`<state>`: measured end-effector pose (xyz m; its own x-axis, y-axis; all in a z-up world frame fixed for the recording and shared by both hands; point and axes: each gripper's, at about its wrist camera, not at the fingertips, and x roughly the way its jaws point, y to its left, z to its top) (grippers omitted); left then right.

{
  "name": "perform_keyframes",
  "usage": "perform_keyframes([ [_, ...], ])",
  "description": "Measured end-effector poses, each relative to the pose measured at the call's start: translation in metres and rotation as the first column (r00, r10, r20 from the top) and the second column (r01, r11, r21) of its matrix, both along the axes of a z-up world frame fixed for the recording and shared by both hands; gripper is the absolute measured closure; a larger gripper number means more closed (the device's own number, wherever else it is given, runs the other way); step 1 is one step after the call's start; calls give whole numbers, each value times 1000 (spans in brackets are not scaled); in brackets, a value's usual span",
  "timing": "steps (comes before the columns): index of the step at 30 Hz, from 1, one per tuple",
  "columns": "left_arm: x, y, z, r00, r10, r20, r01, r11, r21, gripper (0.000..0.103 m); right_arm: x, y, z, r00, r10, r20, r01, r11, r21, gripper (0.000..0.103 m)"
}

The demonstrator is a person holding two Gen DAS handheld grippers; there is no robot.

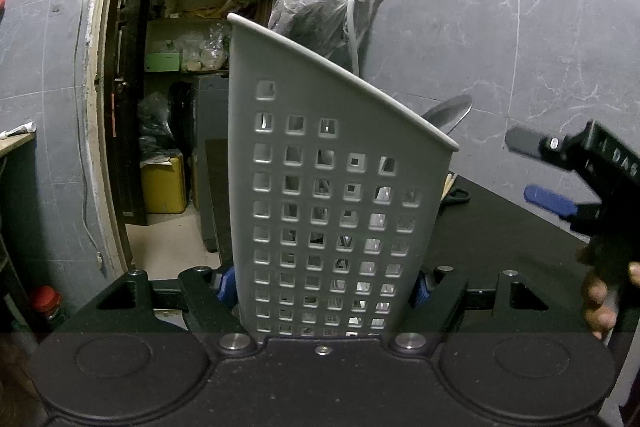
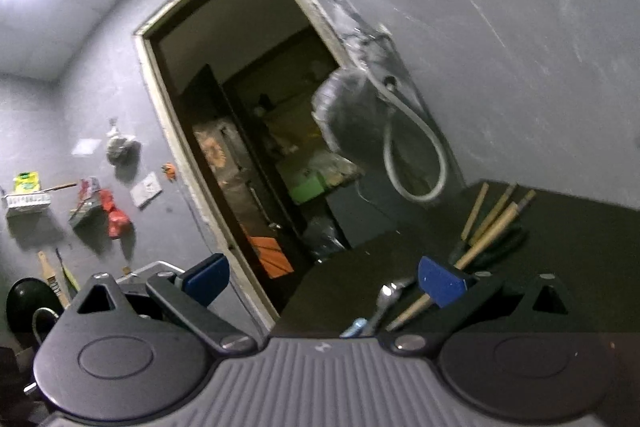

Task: Organize utensils
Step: 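Move the open right tool back down toward the remaining utensils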

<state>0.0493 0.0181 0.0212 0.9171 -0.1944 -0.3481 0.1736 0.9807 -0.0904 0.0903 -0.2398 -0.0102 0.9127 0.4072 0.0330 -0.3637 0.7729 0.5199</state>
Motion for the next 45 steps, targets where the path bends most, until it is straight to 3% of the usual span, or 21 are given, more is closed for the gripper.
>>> perform_keyframes([
  [4, 0, 0, 0, 1000, 0, -1, 0, 1000, 4, 26, 8, -5, -13, 998, -11, -64, 12, 1000, 22, 0],
  [12, 1, -1, 1, 1000, -5, -5, 5, 1000, 1, 26, 19, -3, -16, 995, 11, -97, -10, 1000, 16, 0],
  [17, 3, 1, -1, 1000, -12, -5, 12, 1000, -4, 25, 20, 4, -16, 992, 6, -125, -9, 1000, -29, 0],
  [20, 5, 3, -3, 1000, -15, -9, 15, 1000, -8, 25, 27, 9, -10, 988, 11, -152, -27, 994, -101, 0],
  [23, 5, 3, -3, 1000, -16, -12, 16, 1000, -13, 25, 43, 12, 4, 979, 15, -204, -54, 981, -186, 0],
  [28, 7, 4, -3, 1000, -13, -11, 13, 1000, -12, 25, 90, 4, 23, 936, 25, -351, -101, 975, -199, 0],
  [34, 7, 2, -3, 1000, -10, -12, 10, 1000, -9, 25, 127, 22, 27, 931, -30, -365, -106, 931, -348, 0],
  [38, 5, 0, -3, 1000, -9, -13, 9, 1000, -8, 25, 138, 41, 31, 951, -42, -305, -103, 890, -443, 0],
  [45, 4, 0, -2, 1000, -9, -13, 9, 1000, -7, 25, 150, 86, 24, 962, -43, -268, -141, 765, -629, 1],
])
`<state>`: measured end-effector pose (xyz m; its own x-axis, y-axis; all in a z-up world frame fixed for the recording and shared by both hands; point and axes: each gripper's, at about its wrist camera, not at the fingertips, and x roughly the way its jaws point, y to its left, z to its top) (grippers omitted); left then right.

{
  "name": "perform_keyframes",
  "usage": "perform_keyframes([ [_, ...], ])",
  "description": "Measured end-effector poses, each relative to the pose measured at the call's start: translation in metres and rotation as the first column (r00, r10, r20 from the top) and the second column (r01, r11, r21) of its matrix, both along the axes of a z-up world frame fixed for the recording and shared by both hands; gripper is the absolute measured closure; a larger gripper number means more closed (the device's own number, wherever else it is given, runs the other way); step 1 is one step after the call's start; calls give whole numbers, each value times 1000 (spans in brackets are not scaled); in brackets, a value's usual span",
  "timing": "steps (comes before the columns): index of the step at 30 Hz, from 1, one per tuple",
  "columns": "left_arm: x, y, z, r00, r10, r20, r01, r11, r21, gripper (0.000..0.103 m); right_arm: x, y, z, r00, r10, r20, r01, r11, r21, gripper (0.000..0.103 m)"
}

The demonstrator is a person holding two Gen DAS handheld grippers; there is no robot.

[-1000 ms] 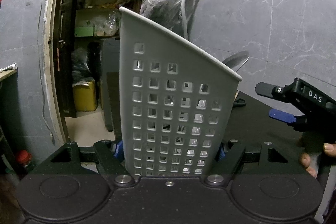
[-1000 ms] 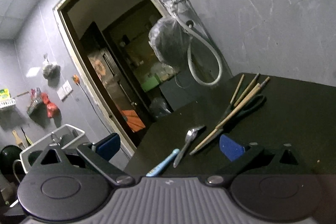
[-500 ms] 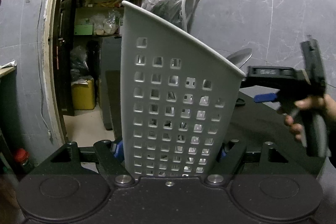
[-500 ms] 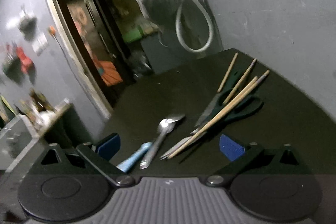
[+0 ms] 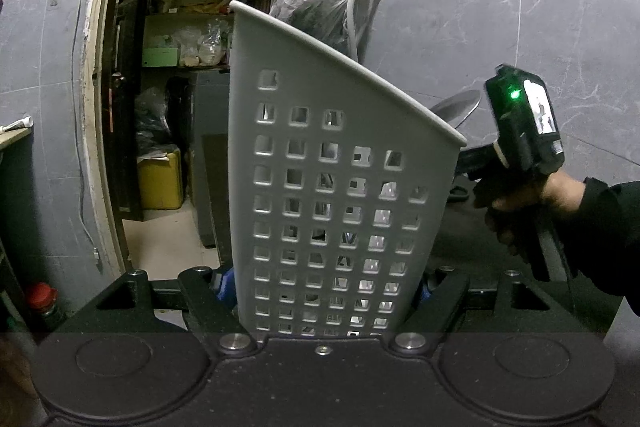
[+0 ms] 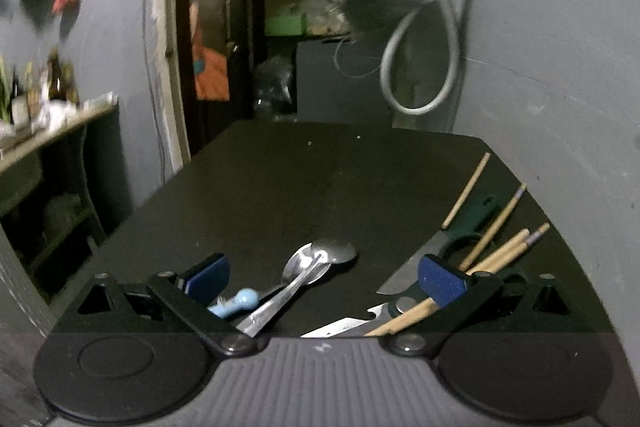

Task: Organize utensils
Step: 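Move the open right tool back down toward the remaining utensils, then close the right tool on the silver spoon handle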

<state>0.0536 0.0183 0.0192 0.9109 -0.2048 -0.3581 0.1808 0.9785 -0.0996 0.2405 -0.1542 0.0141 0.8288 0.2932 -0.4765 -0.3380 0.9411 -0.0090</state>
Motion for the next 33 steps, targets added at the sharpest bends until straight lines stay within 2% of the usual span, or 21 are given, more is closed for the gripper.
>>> perform_keyframes([
  [3, 0, 0, 0, 1000, 0, -1, 0, 1000, -1, 25, -4, 14, -6, 999, -9, 40, 12, 996, -90, 1],
  [8, -1, 1, 0, 1000, 1, 1, -1, 1000, 0, 25, -6, 25, -13, 999, -12, 33, 16, 992, -128, 0],
  [16, -2, 1, 1, 1000, 1, 2, -1, 1000, 0, 25, -6, 33, -24, 999, -20, 28, 26, 969, -244, 0],
  [24, -3, 1, 1, 1000, 2, 2, -2, 1000, 0, 25, -11, 24, -24, 996, -67, 65, 84, 946, -312, 0],
  [30, -3, 3, 1, 1000, 2, 2, -2, 1000, 1, 25, -8, 28, -18, 996, -39, 76, 59, 958, -280, 1],
  [33, -3, 3, 1, 1000, 1, 5, -1, 1000, 2, 25, -3, 36, -23, 998, 2, 62, 17, 953, -303, 9],
])
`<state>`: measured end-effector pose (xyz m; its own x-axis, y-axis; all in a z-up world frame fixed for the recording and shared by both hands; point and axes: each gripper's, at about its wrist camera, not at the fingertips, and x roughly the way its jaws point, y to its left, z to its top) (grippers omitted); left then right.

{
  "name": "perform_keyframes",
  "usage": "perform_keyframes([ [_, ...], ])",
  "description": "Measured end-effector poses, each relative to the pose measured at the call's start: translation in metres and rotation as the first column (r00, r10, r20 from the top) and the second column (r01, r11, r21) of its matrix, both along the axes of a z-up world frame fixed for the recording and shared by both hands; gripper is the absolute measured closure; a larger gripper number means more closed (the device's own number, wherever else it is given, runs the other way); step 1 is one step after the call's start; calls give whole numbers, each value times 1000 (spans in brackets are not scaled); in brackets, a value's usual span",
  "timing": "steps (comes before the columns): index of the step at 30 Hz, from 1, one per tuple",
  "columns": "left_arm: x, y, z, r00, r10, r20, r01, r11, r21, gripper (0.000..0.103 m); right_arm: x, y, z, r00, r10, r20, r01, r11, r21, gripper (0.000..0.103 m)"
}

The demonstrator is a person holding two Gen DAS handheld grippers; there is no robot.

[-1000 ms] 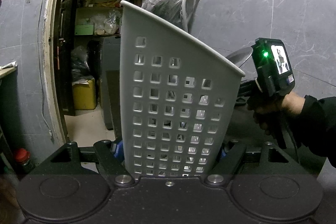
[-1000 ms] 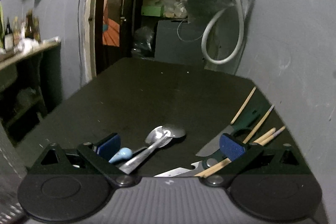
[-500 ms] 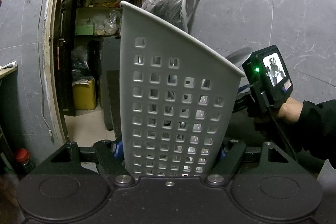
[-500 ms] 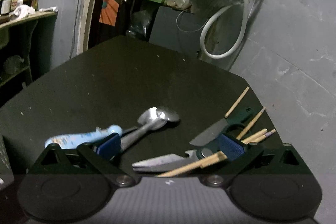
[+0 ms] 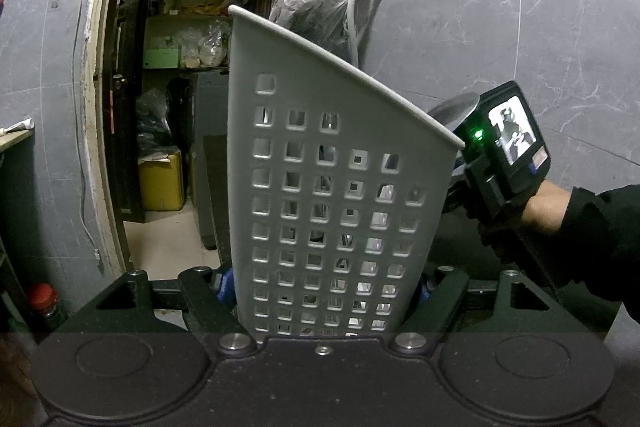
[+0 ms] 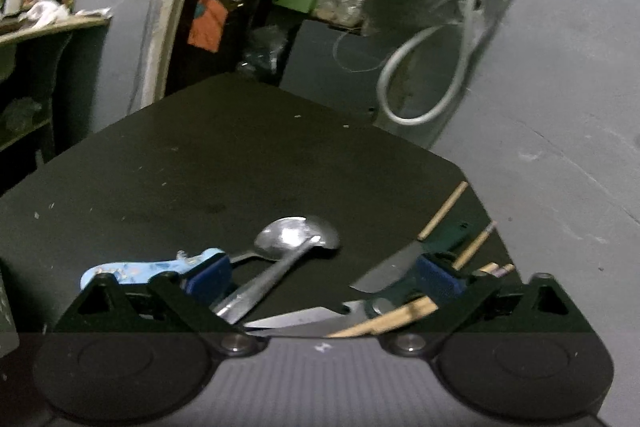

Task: Organize utensils
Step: 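Close the right tool on the silver spoon handle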

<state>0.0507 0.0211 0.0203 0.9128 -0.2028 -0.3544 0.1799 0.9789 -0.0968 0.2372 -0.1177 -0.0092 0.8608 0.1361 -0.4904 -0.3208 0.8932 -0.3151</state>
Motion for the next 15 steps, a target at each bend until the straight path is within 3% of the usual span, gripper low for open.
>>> perform_keyframes([
  [3, 0, 0, 0, 1000, -1, 0, 1, 1000, -1, 25, 4, 1, -3, 1000, 18, -24, -18, 1000, 12, 22],
  [5, 0, 0, 0, 1000, -1, -1, 1, 1000, -2, 25, 5, -2, -3, 999, 25, -40, -24, 999, 29, 39],
  [10, 0, 0, 0, 1000, 1, -2, -1, 1000, -3, 25, 7, -9, -2, 996, 33, -83, -29, 998, 54, 70],
  [15, 2, -2, -1, 1000, 2, -7, -2, 1000, -3, 25, 10, -16, -1, 992, 47, -115, -35, 995, 98, 82],
])
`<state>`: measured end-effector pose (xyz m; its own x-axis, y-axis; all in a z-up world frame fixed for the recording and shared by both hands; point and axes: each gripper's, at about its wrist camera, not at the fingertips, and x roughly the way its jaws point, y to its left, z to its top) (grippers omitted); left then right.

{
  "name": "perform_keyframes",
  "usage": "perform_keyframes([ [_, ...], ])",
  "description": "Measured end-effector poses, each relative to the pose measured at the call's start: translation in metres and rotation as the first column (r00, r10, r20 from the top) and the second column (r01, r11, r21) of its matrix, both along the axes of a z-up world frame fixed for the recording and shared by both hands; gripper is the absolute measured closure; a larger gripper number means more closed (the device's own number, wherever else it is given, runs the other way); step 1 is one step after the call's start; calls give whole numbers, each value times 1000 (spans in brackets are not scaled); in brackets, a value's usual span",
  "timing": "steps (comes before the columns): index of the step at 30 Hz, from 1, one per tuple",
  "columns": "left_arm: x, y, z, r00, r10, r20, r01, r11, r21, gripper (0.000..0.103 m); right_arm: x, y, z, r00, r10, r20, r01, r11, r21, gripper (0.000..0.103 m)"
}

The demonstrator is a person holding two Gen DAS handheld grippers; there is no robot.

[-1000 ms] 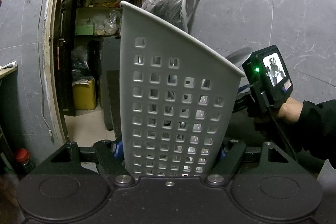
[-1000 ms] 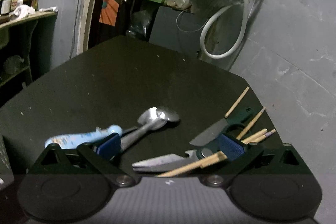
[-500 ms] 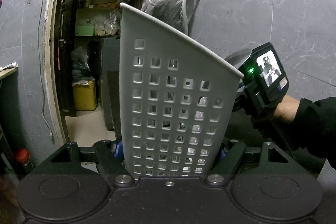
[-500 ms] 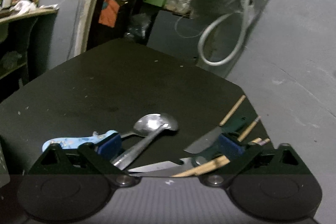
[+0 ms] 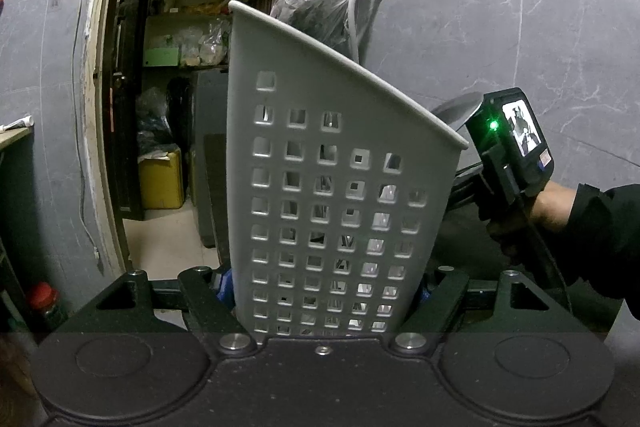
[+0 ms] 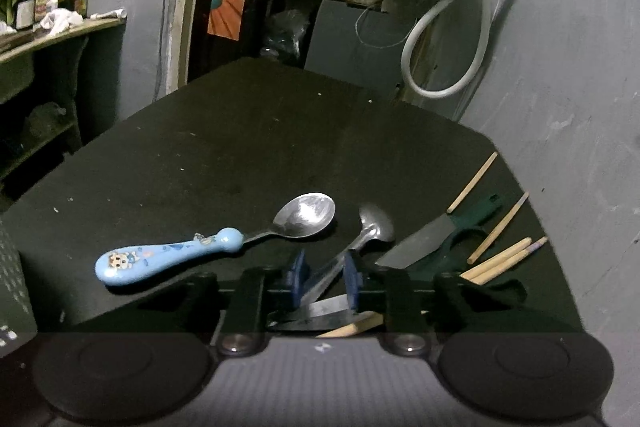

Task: Organize utensils
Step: 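Close the right tool on the silver spoon handle, then lift the silver spoon with the right tool toward the white basket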

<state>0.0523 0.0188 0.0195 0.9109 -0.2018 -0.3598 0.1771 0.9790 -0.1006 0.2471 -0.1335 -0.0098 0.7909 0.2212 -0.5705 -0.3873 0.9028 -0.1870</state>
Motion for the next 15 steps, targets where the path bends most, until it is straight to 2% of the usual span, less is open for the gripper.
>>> perform_keyframes([
  [7, 1, 0, 0, 1000, -1, 0, 1, 1000, -2, 25, -4, -13, 3, 998, 21, -54, -18, 998, 60, 86],
  [15, 1, 0, 0, 1000, 0, -1, 0, 1000, -2, 25, -43, -32, 6, 993, 71, -90, -61, 992, 107, 92],
])
